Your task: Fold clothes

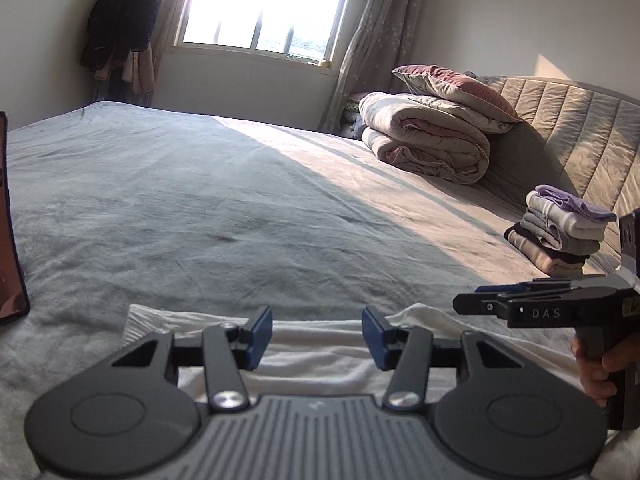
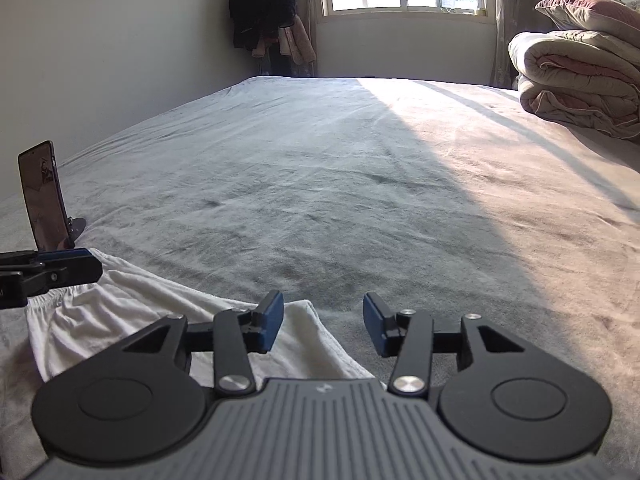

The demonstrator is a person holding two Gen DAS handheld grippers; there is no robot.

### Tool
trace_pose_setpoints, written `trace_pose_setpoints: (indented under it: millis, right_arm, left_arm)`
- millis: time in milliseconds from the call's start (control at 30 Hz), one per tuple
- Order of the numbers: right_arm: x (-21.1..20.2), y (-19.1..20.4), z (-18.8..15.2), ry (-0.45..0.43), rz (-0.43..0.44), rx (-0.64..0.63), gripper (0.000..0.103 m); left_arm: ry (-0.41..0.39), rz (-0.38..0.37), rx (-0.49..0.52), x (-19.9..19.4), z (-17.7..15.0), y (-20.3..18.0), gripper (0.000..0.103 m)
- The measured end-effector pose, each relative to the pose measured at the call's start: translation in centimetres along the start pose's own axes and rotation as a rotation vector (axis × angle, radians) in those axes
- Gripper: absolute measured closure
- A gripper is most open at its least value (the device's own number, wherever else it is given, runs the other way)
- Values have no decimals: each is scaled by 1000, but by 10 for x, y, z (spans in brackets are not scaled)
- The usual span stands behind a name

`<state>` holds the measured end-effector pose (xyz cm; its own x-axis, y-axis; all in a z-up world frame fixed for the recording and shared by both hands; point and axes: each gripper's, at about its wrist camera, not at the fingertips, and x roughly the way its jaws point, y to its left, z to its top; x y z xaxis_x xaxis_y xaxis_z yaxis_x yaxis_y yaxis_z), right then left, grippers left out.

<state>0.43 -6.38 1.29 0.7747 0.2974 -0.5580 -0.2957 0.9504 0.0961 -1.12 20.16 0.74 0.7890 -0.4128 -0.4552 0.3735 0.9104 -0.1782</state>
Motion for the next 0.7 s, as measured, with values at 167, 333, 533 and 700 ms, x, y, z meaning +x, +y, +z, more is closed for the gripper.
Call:
trace_pose_setpoints:
  millis: [167,333,533,700]
  right_arm:
    - [-39,14,-31,37,64,-69,51]
    - [-60,30,-68,70,107,-107,49]
    - [-67,32,-92,54,54,-110,36]
    - [-76,37,-90,33,23,-80,36]
  left_arm:
    - [55,14,128,-9,-24,-10,52]
    - [93,110,138,-26,-44,10,53]
    - [77,199,71,-48,-52,43,62]
    - [47,206,52,-61,-45,36,56]
